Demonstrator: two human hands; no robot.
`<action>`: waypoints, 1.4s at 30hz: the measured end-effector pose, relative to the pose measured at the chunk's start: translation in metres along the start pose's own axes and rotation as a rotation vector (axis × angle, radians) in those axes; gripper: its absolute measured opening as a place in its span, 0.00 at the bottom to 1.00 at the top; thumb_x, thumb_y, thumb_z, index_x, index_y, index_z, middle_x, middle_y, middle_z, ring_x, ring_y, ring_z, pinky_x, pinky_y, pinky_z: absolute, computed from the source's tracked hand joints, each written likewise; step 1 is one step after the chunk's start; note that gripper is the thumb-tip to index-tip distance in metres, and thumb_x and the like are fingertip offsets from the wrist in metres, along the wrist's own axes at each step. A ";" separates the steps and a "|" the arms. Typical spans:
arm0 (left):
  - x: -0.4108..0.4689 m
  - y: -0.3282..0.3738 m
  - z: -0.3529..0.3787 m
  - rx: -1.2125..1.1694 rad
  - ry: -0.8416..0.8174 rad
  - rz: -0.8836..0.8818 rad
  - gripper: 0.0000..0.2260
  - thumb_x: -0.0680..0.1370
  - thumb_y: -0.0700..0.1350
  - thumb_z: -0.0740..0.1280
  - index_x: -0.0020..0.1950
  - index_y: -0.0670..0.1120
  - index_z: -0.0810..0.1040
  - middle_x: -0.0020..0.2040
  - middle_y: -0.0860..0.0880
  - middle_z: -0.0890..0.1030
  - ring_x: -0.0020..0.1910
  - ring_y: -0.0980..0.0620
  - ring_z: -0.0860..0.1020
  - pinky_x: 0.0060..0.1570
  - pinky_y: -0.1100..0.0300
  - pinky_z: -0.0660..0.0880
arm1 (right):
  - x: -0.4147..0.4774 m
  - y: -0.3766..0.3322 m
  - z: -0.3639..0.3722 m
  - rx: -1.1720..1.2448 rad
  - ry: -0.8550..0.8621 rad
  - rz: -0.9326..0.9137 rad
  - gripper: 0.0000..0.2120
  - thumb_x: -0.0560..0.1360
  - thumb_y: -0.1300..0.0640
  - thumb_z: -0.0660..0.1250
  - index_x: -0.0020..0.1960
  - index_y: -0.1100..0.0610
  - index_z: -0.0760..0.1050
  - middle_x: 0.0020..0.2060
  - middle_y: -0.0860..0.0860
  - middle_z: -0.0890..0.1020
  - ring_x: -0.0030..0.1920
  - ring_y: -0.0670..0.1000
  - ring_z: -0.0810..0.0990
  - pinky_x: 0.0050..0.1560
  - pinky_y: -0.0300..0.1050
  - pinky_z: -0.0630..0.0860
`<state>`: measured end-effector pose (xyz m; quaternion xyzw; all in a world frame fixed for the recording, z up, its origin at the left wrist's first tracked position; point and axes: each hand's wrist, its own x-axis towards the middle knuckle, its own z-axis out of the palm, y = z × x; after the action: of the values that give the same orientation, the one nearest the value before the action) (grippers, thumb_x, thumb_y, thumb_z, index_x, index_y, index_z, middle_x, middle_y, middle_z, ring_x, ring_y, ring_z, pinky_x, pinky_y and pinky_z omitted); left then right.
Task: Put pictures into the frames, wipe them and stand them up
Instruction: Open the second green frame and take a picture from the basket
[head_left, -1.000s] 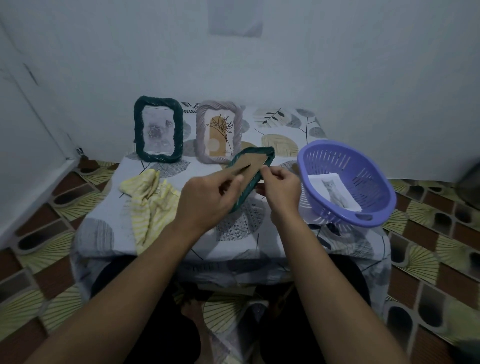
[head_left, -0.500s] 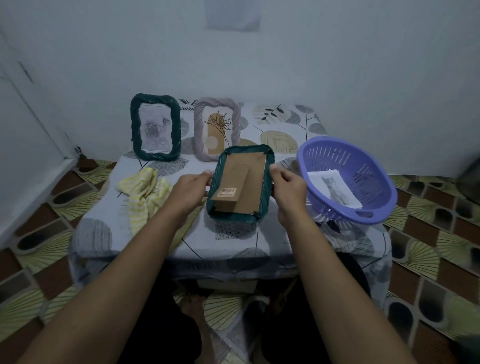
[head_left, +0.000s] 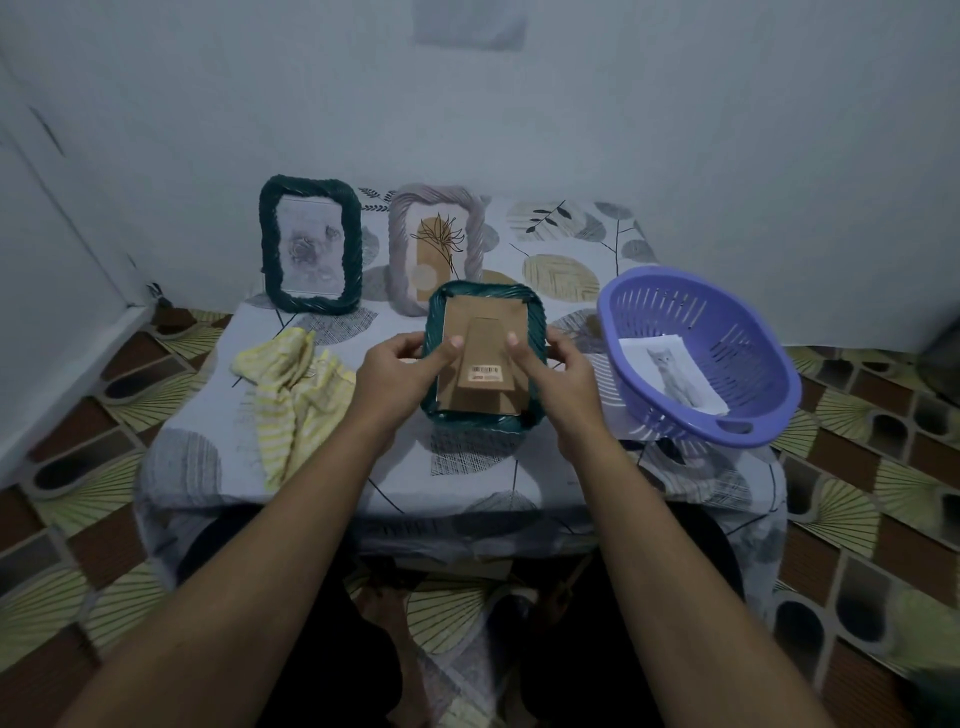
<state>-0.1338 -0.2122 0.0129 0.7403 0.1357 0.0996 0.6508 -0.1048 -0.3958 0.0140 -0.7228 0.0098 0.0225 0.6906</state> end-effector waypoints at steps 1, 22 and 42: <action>0.000 -0.002 0.002 0.048 0.020 0.006 0.24 0.64 0.64 0.76 0.53 0.51 0.83 0.48 0.53 0.85 0.48 0.53 0.84 0.52 0.50 0.81 | 0.000 0.002 0.000 -0.007 -0.016 -0.005 0.27 0.66 0.39 0.78 0.61 0.47 0.78 0.52 0.44 0.83 0.54 0.49 0.83 0.55 0.53 0.82; 0.014 -0.053 0.018 0.687 0.093 0.050 0.31 0.66 0.64 0.76 0.60 0.45 0.77 0.57 0.47 0.79 0.58 0.46 0.77 0.60 0.47 0.72 | 0.014 0.046 0.001 -0.894 -0.012 0.036 0.41 0.73 0.38 0.69 0.78 0.51 0.58 0.70 0.56 0.67 0.72 0.58 0.63 0.69 0.54 0.59; 0.019 -0.037 0.020 0.756 -0.065 -0.031 0.49 0.70 0.55 0.74 0.81 0.49 0.47 0.76 0.40 0.59 0.74 0.39 0.59 0.72 0.44 0.60 | 0.033 0.058 0.006 -1.205 -0.356 -0.213 0.35 0.79 0.30 0.50 0.81 0.40 0.43 0.81 0.53 0.37 0.80 0.58 0.37 0.77 0.59 0.37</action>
<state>-0.1119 -0.2198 -0.0270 0.9288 0.1535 0.0092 0.3371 -0.0751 -0.3917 -0.0456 -0.9666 -0.1915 0.0752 0.1525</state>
